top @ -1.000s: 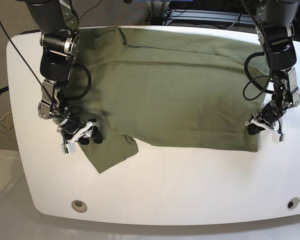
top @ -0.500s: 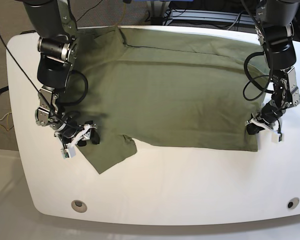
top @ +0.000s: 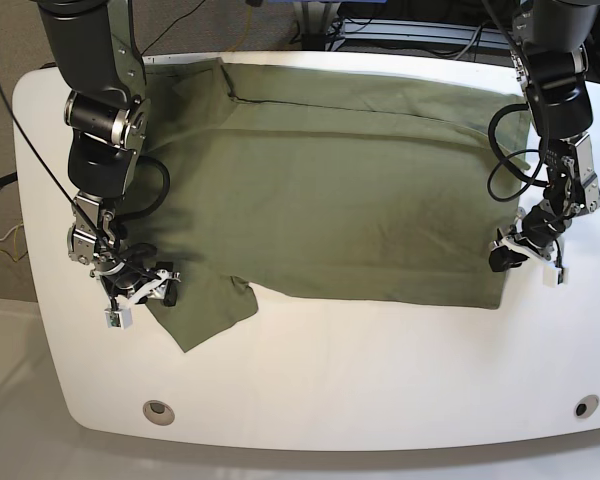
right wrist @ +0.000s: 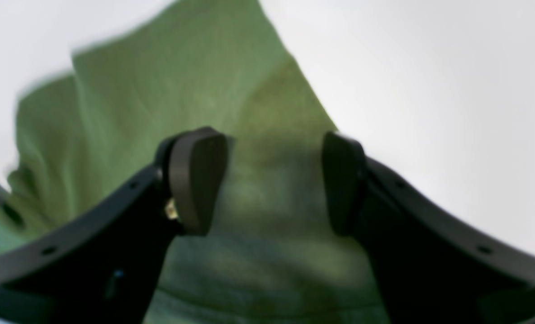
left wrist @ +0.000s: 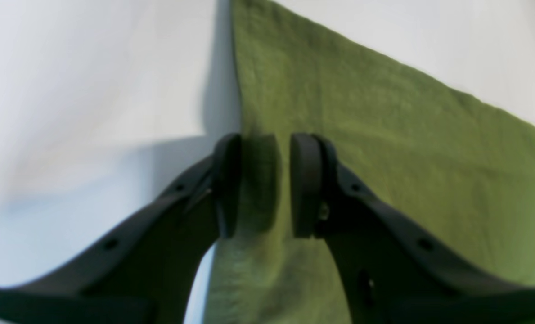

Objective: Fold the T-shirt properly
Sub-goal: 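Close both grippers on the shirt's side edges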

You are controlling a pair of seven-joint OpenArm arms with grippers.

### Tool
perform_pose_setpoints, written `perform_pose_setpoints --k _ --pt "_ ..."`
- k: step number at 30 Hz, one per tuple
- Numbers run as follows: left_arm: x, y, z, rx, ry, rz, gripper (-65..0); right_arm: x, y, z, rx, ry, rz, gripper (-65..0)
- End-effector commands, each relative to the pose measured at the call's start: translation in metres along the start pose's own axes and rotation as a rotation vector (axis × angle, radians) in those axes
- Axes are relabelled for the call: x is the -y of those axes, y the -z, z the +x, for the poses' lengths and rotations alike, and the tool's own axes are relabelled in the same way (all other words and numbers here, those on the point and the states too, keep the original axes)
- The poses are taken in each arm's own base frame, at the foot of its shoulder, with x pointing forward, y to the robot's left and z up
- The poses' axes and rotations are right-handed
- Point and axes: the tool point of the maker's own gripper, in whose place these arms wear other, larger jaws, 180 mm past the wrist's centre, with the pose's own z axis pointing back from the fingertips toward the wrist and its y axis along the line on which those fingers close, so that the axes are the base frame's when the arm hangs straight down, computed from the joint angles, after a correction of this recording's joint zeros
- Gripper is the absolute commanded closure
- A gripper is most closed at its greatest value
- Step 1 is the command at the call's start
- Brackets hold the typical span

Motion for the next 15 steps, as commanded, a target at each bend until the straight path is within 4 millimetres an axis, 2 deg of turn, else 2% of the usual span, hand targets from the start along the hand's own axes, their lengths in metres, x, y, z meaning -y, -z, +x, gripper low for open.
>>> perform_pose_setpoints --k 1,5,9,15 --pt "-0.0017 -0.0030 0.0149 0.021 0.018 0.008 -6.7 0.0030 -0.0015 0.0110 -0.013 -0.009 0.000 -35.7" --pt "-0.0022 -0.0033 0.0131 0.011 0.019 0.008 -1.0 0.0032 -0.0023 0.0104 -0.018 0.000 0.002 -35.4" --pt "-0.0015 -0.0035 0.0113 0.005 0.023 0.005 0.0 0.0040 -0.0074 0.0135 -0.022 -0.022 0.001 -26.1" --pt "-0.0014 -0.0032 0.0096 0.003 0.018 0.005 0.0 0.0049 -0.0114 0.0189 -0.006 -0.031 -0.001 -7.1"
